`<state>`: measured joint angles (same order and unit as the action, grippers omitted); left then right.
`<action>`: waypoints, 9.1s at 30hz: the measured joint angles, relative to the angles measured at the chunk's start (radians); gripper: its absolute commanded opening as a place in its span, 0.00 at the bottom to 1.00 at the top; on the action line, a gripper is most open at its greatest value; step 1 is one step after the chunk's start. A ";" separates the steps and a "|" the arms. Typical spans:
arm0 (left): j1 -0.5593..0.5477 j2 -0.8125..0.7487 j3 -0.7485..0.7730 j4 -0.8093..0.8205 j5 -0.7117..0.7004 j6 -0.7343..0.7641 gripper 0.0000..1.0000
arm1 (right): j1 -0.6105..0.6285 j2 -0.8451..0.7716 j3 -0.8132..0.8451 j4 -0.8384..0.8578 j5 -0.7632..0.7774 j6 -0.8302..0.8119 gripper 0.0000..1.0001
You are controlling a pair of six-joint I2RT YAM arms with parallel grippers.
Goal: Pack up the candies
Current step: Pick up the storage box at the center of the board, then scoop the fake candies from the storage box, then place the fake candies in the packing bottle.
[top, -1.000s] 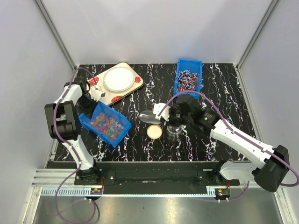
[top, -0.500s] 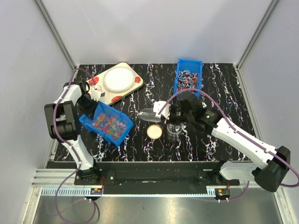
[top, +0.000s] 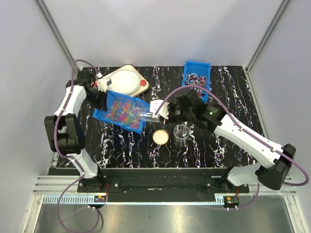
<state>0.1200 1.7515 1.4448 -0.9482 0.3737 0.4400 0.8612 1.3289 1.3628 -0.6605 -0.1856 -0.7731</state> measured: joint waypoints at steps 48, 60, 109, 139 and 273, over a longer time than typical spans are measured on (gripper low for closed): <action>-0.144 0.132 -0.032 -0.097 0.355 -0.215 0.00 | 0.012 -0.008 0.327 -0.241 -0.087 0.096 0.00; -0.148 0.277 0.062 -0.293 0.234 -0.141 0.00 | 0.012 -0.008 0.297 -0.241 -0.084 0.090 0.00; -0.245 0.211 0.335 -0.336 0.013 -0.146 0.00 | 0.022 0.054 0.233 -0.220 0.022 0.035 0.00; -0.264 0.051 -0.098 0.188 0.115 -0.457 0.00 | 0.108 0.513 0.473 -0.455 0.648 -0.195 0.00; -0.174 -0.024 -0.146 0.163 -0.005 -0.348 0.00 | -0.542 -0.305 -0.399 -0.203 -0.219 0.009 0.00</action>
<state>-0.0536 1.7271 1.2987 -0.7849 0.3683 0.0921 0.3195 1.0237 0.9638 -0.8631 -0.4042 -0.7643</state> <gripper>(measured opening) 0.111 0.349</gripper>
